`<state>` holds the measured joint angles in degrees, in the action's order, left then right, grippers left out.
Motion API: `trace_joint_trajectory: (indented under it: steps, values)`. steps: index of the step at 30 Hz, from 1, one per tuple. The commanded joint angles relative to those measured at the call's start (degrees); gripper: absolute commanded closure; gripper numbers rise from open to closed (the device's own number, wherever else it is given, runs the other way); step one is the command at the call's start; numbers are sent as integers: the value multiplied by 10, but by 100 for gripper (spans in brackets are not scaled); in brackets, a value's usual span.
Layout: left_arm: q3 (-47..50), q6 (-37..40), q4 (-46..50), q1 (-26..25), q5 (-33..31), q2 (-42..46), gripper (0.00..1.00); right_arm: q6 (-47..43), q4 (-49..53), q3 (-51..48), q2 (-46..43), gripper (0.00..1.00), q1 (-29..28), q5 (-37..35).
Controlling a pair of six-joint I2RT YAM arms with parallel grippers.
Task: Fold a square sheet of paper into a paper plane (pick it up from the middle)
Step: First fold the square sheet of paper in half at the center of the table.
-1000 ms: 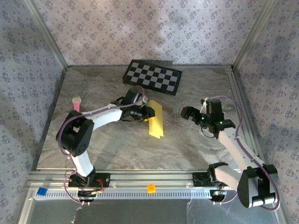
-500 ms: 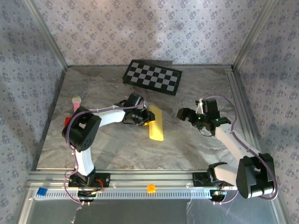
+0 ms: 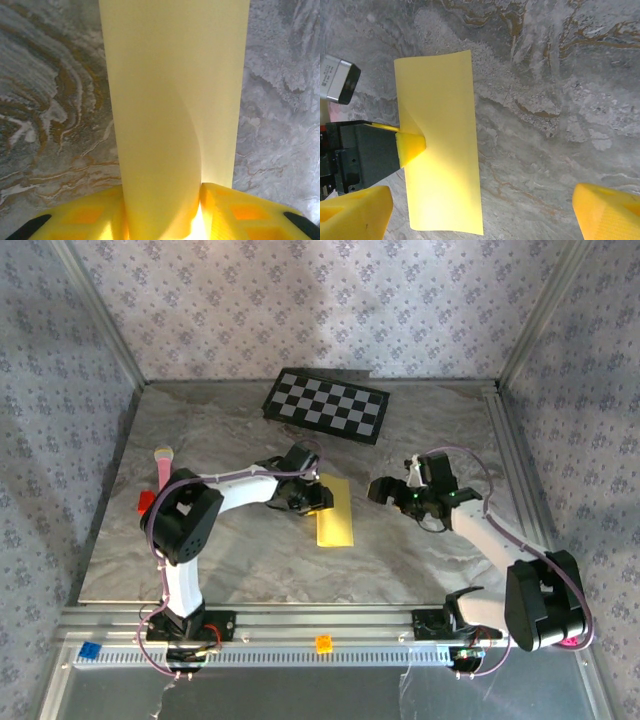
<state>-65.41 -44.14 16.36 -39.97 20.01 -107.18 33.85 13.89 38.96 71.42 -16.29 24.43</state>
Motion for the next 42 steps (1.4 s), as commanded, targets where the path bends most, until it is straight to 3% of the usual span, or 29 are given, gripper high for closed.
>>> trace_joint_trajectory:
  steps: [1,15,28,42]
  values:
    - [-15,19,41,-5,-25,-11,58,-7,0,21,11,6,-10,-8]
    - [-13,26,46,-11,-44,-1,56,-6,6,25,20,6,-29,-30]
    - [-25,32,77,-22,-100,14,38,-1,7,18,8,6,-35,-46]
    - [-2,45,84,-22,-147,47,38,0,4,21,15,6,-39,-43]
